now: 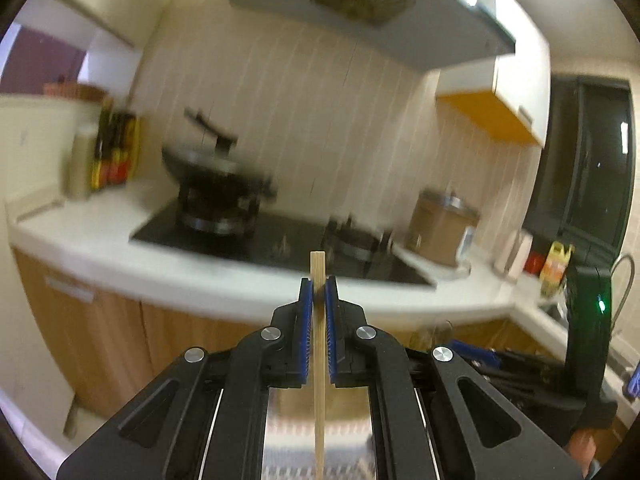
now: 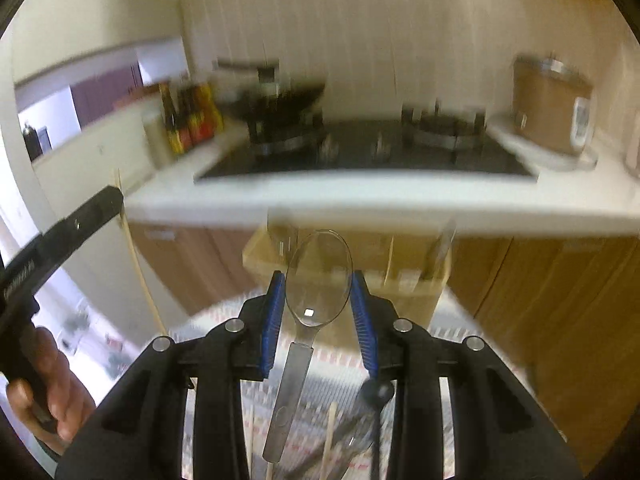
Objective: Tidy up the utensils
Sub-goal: 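Lift the chopstick and clear spoon up over the caddy with both tools, then open both tools to drop the chopstick and spoon into the caddy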
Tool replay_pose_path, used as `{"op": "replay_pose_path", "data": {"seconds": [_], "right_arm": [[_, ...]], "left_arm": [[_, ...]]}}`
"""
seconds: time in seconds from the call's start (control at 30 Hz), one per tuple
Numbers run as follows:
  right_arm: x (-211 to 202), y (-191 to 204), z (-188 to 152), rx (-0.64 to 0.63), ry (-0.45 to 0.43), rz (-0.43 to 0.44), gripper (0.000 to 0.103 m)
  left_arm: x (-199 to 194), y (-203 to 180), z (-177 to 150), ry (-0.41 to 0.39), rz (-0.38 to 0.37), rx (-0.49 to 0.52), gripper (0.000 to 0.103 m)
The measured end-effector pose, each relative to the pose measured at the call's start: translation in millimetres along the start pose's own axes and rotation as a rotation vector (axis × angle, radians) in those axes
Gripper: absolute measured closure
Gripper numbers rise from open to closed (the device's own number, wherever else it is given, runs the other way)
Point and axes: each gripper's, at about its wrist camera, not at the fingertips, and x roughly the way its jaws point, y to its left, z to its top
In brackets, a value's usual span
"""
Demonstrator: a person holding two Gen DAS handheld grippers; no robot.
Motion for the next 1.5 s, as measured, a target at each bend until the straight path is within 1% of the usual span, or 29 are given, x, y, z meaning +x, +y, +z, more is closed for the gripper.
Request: {"op": "replay_pose_path", "data": {"seconds": [0.07, 0.13, 0.2, 0.27, 0.3, 0.4, 0.53, 0.63, 0.83, 0.9, 0.93, 1.0, 1.03, 1.07, 1.1, 1.23, 1.4, 1.5], "right_arm": [[-12.5, -3.5, 18.0, -0.023, -0.096, -0.037, 0.073], [-19.1, -7.7, 34.2, -0.039, -0.183, -0.078, 0.073], [-19.0, -12.4, 49.1, -0.049, -0.254, -0.127, 0.073], [-13.8, -16.9, 58.8, -0.061, -0.298, -0.192, 0.073], [-8.8, -19.8, 62.9, -0.069, -0.326, -0.239, 0.073], [9.6, -29.6, 65.6, -0.090, -0.368, -0.307, 0.073], [45.2, -47.6, 55.7, -0.075, -0.340, -0.304, 0.073], [62.1, -56.5, 42.5, -0.080, -0.328, -0.312, 0.073], [79.2, -61.4, 23.0, -0.074, -0.293, -0.304, 0.072], [78.9, -61.9, 18.1, -0.059, -0.283, -0.294, 0.072], [77.5, -62.8, 16.2, -0.051, -0.278, -0.289, 0.071], [73.7, -64.3, 14.1, -0.040, -0.264, -0.279, 0.064], [71.2, -64.6, 13.0, -0.034, -0.257, -0.274, 0.061], [68.7, -64.4, 12.2, -0.030, -0.248, -0.265, 0.056], [65.1, -64.6, 11.2, -0.025, -0.235, -0.251, 0.053], [49.9, -62.4, 7.1, -0.015, -0.197, -0.238, 0.053], [20.0, -59.8, 2.6, 0.019, -0.151, -0.214, 0.053], [6.8, -57.7, -3.8, 0.032, -0.074, -0.194, 0.053]], "left_arm": [[4.5, -7.5, 19.4, -0.065, -0.007, 0.002, 0.099], [11.9, -14.9, 32.4, -0.109, -0.009, 0.013, 0.099], [21.8, -20.1, 41.2, -0.133, -0.013, 0.018, 0.099], [33.1, -23.5, 44.1, -0.157, -0.005, 0.032, 0.099], [40.1, -25.0, 44.3, -0.165, 0.000, 0.039, 0.099], [61.8, -24.4, 39.6, -0.178, 0.012, 0.062, 0.099], [89.5, -15.2, 27.1, -0.153, 0.010, 0.043, 0.099], [109.2, -5.6, 9.8, -0.121, 0.007, 0.017, 0.099], [125.7, 5.3, -13.4, -0.069, 0.005, 0.010, 0.098], [126.7, 8.5, -18.2, -0.042, -0.013, 0.007, 0.097], [126.0, 9.6, -19.3, -0.033, -0.018, 0.002, 0.097], [122.0, 14.3, -21.6, -0.007, -0.034, -0.017, 0.093], [120.3, 14.7, -22.4, 0.002, -0.033, -0.022, 0.085], [116.6, 17.0, -23.1, 0.011, -0.032, -0.032, 0.077], [112.7, 18.8, -23.3, 0.020, -0.036, -0.040, 0.075], [91.8, 24.5, -24.7, 0.071, -0.032, -0.061, 0.075], [64.3, 30.8, -18.5, 0.137, -0.033, -0.095, 0.075], [48.4, 32.6, -20.4, 0.210, -0.029, -0.097, 0.075]]}}
